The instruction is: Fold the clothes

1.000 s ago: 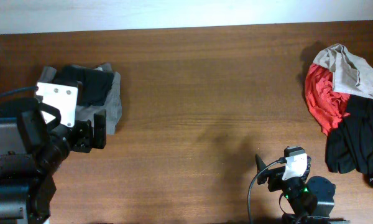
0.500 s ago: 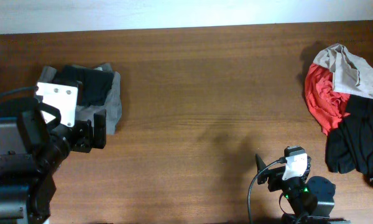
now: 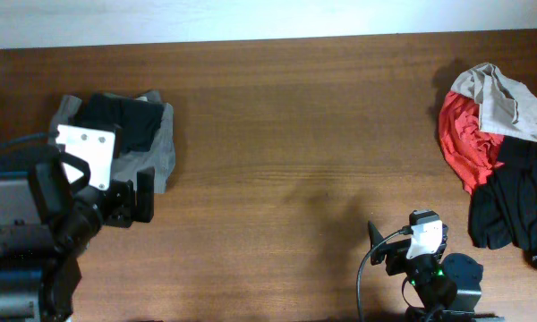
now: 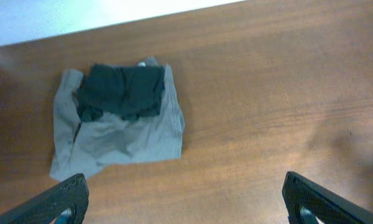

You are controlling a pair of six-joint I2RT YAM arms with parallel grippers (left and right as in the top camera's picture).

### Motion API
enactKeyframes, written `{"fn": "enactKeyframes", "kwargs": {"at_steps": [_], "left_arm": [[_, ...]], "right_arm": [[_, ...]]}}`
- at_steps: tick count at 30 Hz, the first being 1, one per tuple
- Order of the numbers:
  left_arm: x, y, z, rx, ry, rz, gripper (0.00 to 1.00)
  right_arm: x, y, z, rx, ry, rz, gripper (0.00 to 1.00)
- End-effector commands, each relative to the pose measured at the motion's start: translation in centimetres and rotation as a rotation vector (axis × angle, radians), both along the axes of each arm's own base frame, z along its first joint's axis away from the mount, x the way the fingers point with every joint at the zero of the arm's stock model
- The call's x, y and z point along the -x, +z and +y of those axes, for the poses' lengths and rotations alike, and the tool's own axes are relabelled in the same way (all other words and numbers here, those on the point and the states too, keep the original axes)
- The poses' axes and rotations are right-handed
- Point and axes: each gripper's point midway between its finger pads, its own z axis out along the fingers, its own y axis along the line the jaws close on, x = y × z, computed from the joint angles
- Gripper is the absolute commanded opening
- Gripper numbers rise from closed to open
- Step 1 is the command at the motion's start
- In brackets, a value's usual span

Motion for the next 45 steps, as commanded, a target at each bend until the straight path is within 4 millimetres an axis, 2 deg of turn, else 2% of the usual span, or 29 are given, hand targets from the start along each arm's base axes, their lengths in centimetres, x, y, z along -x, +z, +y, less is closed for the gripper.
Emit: {"fn": "enactKeyframes", "kwargs": {"at_steps": [1,5,8,13,15,18,24,31,45], "left_arm": [[0.0,-0.4,-0.1,0.000,-0.003,-0.072,0.99],[-2.9,-1.5,-1.4,0.042,-0.068,-0.274,0.99],[-4.0,-4.7,-2.8,0.079,-0.141,-0.396,0.99],[-3.1,-10.2,-3.8,0.105,-0.194,-0.439,0.99],[-2.0,-12.4,-3.7,0.116,-0.187,-0.434,0.99],[-0.3,-14.7,-3.7,0.112,-0.184,-0.461,0.99],[1.3,-16.7,-3.3,0.097,-0.169,-0.554,0.99],[1.4,-18.5,-3.5,0.156,-0.152,-0.587,0.99],[1.2,-18.4,-3.3,0.152,-0.147,-0.605,0.99]], "right_arm": [[0.0,-0.2,-0.1,-0.007,-0.010,-0.001,0.99],[0.0,-0.2,-0.1,-0.007,-0.010,-0.001,0.99],[0.0,-0.2,-0.1,-0.007,-0.010,-0.001,0.99],[0.0,-0.2,-0.1,-0.007,-0.010,-0.001,0.99],[0.0,-0.2,-0.1,-0.007,-0.010,-0.001,0.99],[0.0,-0.2,-0.1,-0.007,-0.010,-0.001,0.99],[0.0,-0.2,-0.1,-0.007,-0.010,-0.001,0.99],[0.0,-0.2,-0.1,-0.007,-0.010,-0.001,0.99],[0.0,-0.2,-0.1,-0.007,-0.010,-0.001,0.99]]}}
